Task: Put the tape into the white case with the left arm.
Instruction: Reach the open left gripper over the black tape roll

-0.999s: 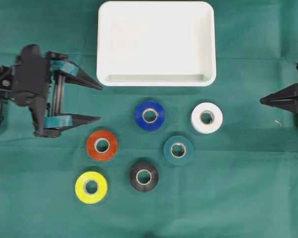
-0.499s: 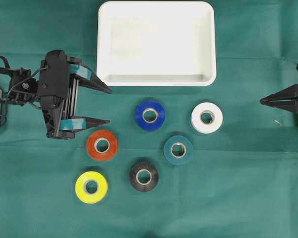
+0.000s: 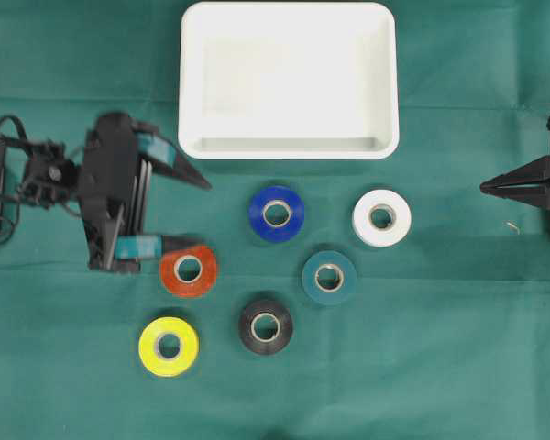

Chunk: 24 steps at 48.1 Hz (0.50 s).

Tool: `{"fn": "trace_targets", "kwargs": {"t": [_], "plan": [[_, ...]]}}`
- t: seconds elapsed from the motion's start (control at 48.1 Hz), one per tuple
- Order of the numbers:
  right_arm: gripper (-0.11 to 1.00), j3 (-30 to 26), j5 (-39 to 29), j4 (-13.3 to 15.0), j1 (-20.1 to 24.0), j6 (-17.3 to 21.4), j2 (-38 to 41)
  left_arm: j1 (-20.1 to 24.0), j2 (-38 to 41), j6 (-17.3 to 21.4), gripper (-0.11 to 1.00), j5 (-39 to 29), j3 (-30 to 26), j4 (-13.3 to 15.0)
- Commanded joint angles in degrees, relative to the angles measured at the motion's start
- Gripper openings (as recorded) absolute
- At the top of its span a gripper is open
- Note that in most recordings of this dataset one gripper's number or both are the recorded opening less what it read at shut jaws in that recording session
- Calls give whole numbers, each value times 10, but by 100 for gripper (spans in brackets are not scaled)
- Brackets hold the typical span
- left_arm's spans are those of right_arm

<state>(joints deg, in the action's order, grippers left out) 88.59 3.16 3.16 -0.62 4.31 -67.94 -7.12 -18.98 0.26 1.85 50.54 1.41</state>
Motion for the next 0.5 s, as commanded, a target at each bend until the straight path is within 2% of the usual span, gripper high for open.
{"fn": "trace_targets", "kwargs": {"t": [0.0,0.312,0.478], "plan": [[-9,-7,5,1,-1,1,4,-18,13,-1,96,3,-25,1],[-9,-7,5,1,-1,1,4,-72,82,-1,95,2,-74,1],[-9,-7,5,1,-1,1,4,-77,98,-1,95,3,-87,1]]}}
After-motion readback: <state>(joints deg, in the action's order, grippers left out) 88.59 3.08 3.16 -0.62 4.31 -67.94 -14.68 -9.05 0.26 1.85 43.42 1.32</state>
